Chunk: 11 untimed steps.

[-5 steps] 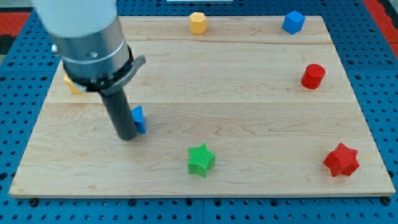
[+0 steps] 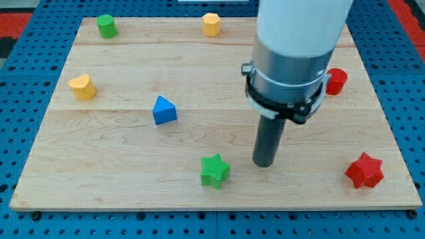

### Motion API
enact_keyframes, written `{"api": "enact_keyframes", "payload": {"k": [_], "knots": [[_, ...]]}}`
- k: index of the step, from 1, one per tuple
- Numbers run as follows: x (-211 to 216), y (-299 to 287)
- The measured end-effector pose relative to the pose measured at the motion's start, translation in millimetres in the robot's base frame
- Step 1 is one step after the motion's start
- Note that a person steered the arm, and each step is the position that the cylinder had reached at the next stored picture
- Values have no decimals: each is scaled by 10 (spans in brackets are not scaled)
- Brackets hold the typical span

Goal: Push the green star to the bottom left

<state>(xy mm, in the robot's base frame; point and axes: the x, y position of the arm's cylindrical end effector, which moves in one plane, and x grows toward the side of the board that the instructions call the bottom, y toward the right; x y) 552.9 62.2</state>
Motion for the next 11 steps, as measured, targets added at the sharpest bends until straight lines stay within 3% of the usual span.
{"api": "enact_keyframes", "payload": {"k": [1,4,11], "knots": [[36,-348],[320,-573],[320,-2222]]}}
